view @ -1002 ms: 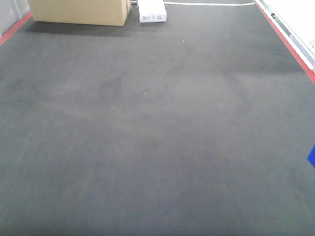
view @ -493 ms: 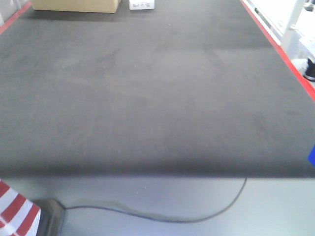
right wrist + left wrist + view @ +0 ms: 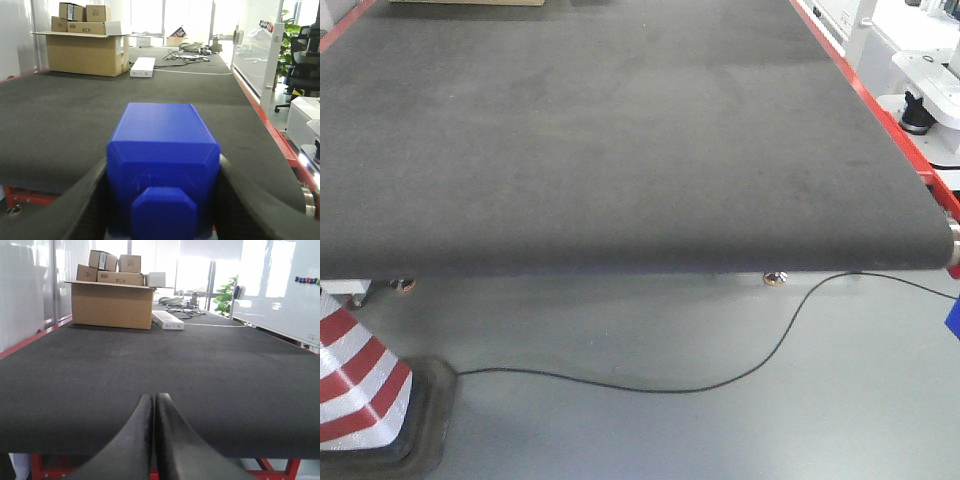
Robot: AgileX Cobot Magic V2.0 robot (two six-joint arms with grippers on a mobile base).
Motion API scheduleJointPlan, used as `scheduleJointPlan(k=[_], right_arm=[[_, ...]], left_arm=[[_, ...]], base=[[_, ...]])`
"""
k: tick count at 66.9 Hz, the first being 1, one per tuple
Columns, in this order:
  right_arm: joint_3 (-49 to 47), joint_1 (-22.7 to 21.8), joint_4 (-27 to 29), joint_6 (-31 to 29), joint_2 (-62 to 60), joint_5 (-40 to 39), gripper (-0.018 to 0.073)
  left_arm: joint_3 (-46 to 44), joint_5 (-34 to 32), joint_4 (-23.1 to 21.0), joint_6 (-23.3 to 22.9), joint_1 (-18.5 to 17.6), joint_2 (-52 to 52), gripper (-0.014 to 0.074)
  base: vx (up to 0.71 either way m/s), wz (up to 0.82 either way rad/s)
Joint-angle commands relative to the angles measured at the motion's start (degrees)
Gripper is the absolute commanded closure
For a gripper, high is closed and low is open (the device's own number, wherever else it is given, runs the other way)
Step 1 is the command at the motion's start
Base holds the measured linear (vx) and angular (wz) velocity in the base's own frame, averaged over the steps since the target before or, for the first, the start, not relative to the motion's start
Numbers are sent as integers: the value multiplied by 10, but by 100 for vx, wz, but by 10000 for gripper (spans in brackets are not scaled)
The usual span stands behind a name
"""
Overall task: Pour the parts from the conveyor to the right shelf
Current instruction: 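Drive away from the conveyor holding the part in the right gripper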
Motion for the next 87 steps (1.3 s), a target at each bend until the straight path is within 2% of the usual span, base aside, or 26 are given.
scheduleJointPlan(k=[1, 29, 87], right_arm=[[-14, -2, -6, -6, 6, -47, 564], [-14, -2, -6, -6, 6, -47, 564], [-14, -2, -6, -6, 6, -47, 564]], left_arm=[[15, -45, -5, -4, -1, -5, 603], [15, -45, -5, -4, -1, -5, 603], [15, -45, -5, -4, -1, -5, 603]], base=[[-29, 0], [-24, -18], [-20, -78]])
